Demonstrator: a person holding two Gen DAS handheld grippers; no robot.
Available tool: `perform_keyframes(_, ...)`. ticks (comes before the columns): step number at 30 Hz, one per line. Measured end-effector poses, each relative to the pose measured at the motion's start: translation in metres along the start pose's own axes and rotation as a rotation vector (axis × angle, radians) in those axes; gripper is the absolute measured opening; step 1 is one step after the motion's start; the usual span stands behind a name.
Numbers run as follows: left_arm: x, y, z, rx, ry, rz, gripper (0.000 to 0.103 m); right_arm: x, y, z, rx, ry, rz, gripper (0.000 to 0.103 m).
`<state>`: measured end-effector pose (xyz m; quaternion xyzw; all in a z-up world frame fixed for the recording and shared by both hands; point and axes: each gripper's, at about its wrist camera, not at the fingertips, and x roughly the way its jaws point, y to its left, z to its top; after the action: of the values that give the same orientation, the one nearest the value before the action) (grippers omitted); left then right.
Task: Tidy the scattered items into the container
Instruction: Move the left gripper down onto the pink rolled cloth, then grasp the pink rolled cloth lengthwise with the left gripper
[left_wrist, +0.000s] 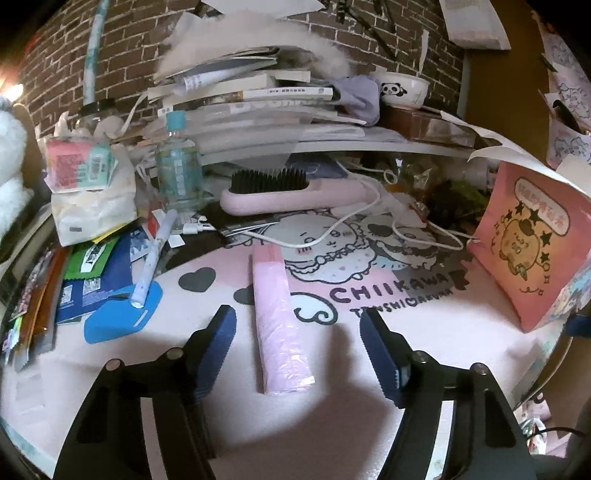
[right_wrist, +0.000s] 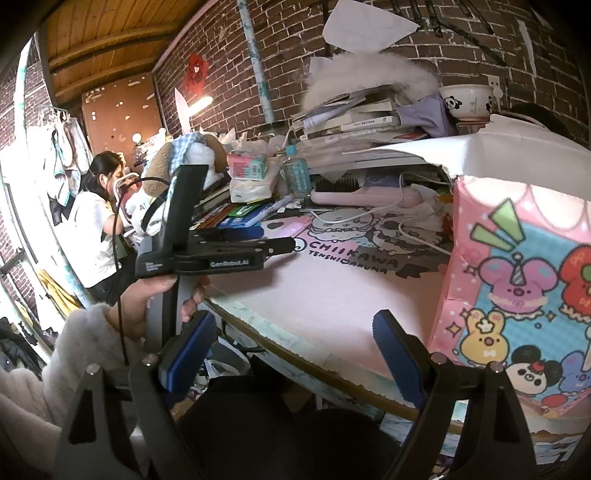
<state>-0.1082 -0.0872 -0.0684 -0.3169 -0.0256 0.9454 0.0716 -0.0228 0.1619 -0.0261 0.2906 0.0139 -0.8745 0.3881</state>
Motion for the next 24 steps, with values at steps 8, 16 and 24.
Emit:
perform_keyframes(8, 0.003, 0.002, -0.003, 0.009, 0.012, 0.036, 0.037, 0.001, 0.001, -0.001, 0.005, 0.001, 0.001, 0.085)
perform_keyframes(16, 0.001, 0.011, -0.003, -0.019, 0.013, 0.045, 0.018, 0.003, -0.001, -0.001, 0.014, -0.004, -0.005, 0.085)
perform_keyframes(24, 0.001, 0.012, -0.003, -0.023, 0.013, 0.039, 0.016, 0.010, 0.002, 0.008, 0.042, -0.019, -0.112, 0.085)
